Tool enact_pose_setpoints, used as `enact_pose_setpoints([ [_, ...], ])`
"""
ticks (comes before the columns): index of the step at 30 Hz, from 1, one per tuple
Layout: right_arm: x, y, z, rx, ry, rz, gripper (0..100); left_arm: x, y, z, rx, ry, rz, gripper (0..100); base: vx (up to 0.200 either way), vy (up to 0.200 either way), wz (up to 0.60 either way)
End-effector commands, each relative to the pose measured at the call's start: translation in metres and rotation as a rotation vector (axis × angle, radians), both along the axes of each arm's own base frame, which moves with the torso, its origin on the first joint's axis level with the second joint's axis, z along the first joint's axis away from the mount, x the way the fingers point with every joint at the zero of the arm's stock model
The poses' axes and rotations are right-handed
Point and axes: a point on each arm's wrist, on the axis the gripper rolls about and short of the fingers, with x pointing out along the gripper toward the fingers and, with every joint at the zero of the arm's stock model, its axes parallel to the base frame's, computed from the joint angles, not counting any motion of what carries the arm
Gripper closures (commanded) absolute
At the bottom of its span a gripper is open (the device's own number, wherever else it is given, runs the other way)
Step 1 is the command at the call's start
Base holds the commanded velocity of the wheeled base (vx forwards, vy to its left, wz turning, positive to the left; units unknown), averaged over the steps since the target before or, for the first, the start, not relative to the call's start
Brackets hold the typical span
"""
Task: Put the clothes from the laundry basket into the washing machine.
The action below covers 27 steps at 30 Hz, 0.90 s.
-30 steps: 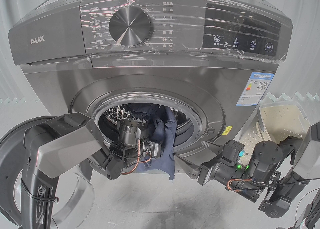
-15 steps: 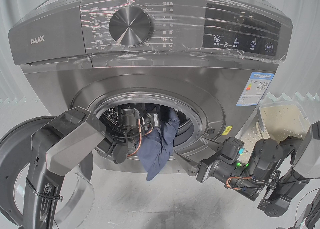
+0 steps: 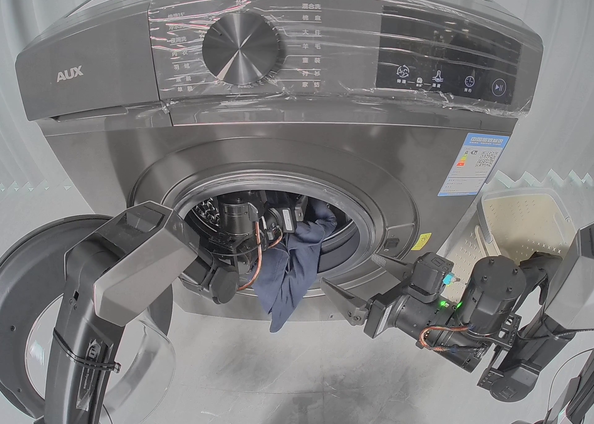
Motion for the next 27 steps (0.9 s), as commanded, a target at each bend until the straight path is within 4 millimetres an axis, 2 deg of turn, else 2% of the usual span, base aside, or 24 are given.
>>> enact_pose_setpoints([
  [1, -0.001, 0.001, 0.0, -0.001, 0.001, 0.004, 0, -0.018, -0.005, 0.001, 0.02, 0.038, -0.046, 0, 0.0, 0.0, 0.0],
  [3, -0.001, 0.001, -0.001, -0.003, 0.003, 0.004, 0, -0.032, -0.007, -0.002, 0.049, 0.071, -0.087, 0, 0.0, 0.0, 0.0],
  [5, 0.0, 0.001, -0.002, -0.004, 0.004, 0.003, 0, -0.036, -0.008, -0.003, 0.061, 0.083, -0.097, 0, 0.0, 0.0, 0.0],
  [6, 0.0, 0.001, -0.002, -0.006, 0.005, 0.003, 0, -0.046, -0.009, -0.011, 0.097, 0.112, -0.12, 0, 0.0, 0.0, 0.0],
  [9, -0.001, 0.001, -0.002, -0.006, 0.005, 0.004, 0, -0.053, -0.008, -0.021, 0.141, 0.138, -0.148, 0, 0.0, 0.0, 0.0],
  [18, -0.001, 0.001, -0.002, -0.006, 0.005, 0.004, 0, -0.052, -0.01, -0.044, 0.167, 0.171, -0.161, 0, 0.0, 0.0, 0.0],
  [26, -0.001, 0.001, -0.002, -0.004, 0.004, 0.004, 0, -0.05, -0.013, -0.057, 0.183, 0.177, -0.166, 0, 0.0, 0.0, 0.0],
  [27, -0.001, 0.001, -0.002, -0.003, 0.005, 0.004, 0, -0.05, -0.013, -0.057, 0.18, 0.172, -0.166, 100, 0.0, 0.0, 0.0],
])
